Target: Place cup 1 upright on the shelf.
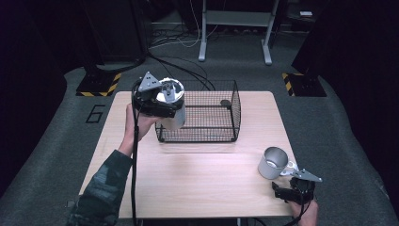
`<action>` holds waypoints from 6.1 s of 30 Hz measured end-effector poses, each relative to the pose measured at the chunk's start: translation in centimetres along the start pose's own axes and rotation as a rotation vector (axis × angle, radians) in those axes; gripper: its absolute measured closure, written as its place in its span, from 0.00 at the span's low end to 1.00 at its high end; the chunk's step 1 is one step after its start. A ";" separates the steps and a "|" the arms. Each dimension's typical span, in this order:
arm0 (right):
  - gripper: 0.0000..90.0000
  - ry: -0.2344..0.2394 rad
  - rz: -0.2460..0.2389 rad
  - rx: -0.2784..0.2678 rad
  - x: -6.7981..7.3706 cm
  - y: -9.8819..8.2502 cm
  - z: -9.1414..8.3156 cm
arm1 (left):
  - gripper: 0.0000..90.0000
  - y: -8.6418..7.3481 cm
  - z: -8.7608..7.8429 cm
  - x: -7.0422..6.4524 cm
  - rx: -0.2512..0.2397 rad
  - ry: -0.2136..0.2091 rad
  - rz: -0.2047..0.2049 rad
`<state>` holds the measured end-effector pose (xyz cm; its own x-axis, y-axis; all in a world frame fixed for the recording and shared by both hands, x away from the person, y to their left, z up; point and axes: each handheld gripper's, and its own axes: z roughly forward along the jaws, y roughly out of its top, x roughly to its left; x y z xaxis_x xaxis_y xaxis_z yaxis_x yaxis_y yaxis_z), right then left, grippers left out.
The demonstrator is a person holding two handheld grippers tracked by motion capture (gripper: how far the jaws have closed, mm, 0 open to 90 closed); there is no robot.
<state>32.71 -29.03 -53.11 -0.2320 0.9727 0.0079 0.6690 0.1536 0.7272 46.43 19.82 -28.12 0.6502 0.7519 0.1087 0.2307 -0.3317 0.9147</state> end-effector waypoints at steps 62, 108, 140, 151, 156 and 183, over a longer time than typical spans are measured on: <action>0.02 -0.008 0.018 -0.006 0.0 0.0 0.0 | 0.04 0.7 10.3 3.6 0.136 0.105 -0.086; 0.03 -0.008 0.012 -0.010 -0.1 -0.1 -0.1 | 0.04 -3.9 16.7 6.0 0.262 0.177 -0.196; 0.03 -0.009 0.015 -0.014 0.0 -0.1 -0.1 | 0.04 -6.3 17.9 4.8 0.261 0.215 -0.260; 0.03 -0.009 0.011 -0.012 -0.1 -0.1 -0.1 | 0.04 -6.5 17.2 5.1 0.276 0.204 -0.284; 0.03 -0.008 0.009 -0.013 -0.1 -0.1 -0.1 | 0.02 -6.0 16.7 5.0 0.253 0.215 -0.286; 0.03 -0.009 0.010 -0.011 -0.1 -0.1 -0.1 | 0.00 -3.3 7.8 3.1 0.175 0.143 -0.182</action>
<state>32.60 -29.12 -53.12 -0.2195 0.9756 0.0091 0.6634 0.1424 0.7346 53.36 18.77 -33.85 0.4805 0.8769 0.0141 0.4636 -0.2677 0.8446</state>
